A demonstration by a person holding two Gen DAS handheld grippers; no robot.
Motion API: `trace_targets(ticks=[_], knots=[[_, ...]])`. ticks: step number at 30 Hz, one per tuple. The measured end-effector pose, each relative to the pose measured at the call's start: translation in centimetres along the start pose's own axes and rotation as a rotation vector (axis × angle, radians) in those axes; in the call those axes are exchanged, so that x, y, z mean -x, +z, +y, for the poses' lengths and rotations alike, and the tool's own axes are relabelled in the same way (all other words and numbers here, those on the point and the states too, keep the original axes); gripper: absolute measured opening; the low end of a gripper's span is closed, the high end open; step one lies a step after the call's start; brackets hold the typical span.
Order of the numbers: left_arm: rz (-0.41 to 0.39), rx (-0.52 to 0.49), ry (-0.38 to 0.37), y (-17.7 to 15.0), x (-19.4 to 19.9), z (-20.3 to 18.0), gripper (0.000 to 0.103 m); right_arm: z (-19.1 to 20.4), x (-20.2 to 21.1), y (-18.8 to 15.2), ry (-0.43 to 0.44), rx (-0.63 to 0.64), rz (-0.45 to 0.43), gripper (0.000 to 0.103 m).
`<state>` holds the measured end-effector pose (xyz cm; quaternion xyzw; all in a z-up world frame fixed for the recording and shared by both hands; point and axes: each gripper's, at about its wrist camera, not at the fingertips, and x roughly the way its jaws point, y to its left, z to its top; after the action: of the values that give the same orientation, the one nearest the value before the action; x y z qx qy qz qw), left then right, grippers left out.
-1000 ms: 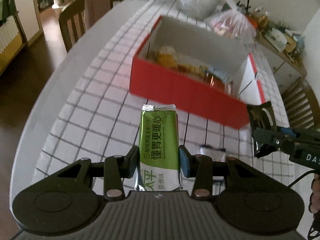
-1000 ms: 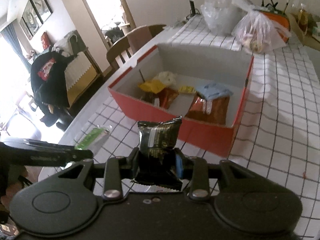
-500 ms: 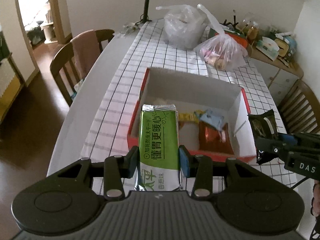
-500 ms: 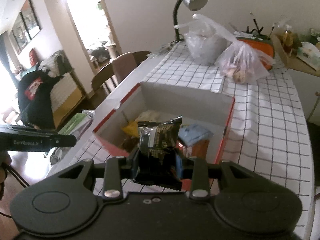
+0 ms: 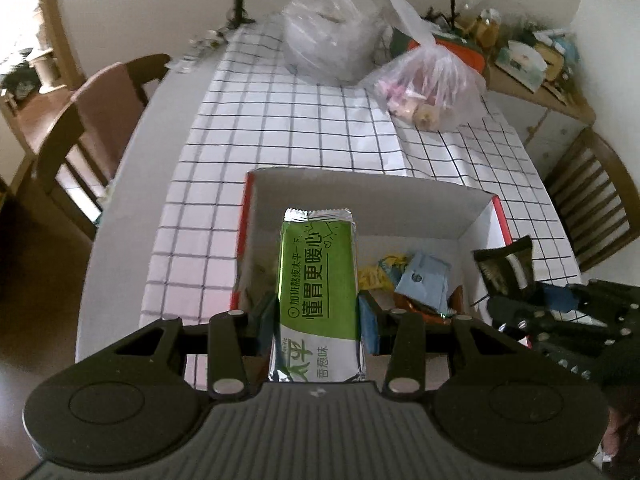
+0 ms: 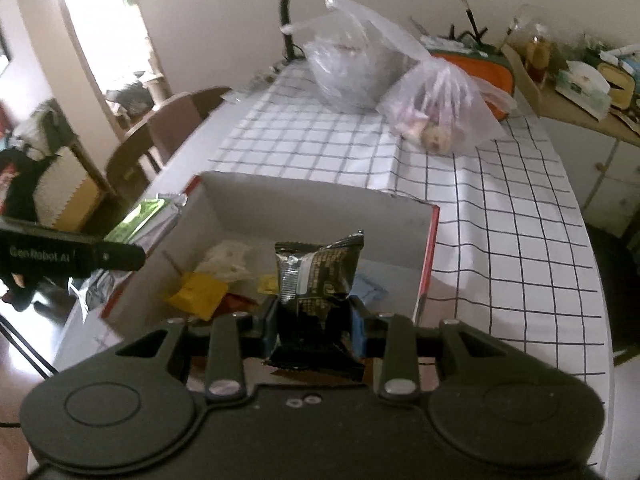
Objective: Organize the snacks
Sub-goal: 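Carry the green bar and black wrapper toward the red box, then lower both snacks into the box and open both tools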
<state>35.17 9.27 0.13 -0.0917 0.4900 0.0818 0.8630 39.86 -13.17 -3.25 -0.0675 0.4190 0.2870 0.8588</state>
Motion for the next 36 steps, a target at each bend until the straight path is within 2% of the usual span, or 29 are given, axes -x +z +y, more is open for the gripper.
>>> trace_targets(ticks=[9, 20, 28, 34, 36], knots=[[0.129, -0.103, -0.043, 3.1, -5.8, -1.2, 0.042, -0.2, -4.5, 0.9, -0.073, -0.045, 0.084, 0.034], [0.245, -0.152, -0.054, 3.5, -10.3, -1.4, 0.042, -0.2, -7.3, 0.4, -0.108, -0.071, 0.157, 0.034], [0.286, -0.163, -0.046, 3.2, -11.9, -1.5, 0.042, -0.3, -7.7, 0.1, -0.134, -0.073, 0.172, 0.036], [0.272, -0.167, -0.072, 2.7, -11.6, -1.5, 0.043, -0.1, -7.1, -0.1, -0.137, -0.076, 0.168, 0.039], [0.262, -0.168, -0.083, 2.6, -11.2, -1.5, 0.048, 0.0, -6.6, -0.2, -0.138, -0.08, 0.16, 0.041]])
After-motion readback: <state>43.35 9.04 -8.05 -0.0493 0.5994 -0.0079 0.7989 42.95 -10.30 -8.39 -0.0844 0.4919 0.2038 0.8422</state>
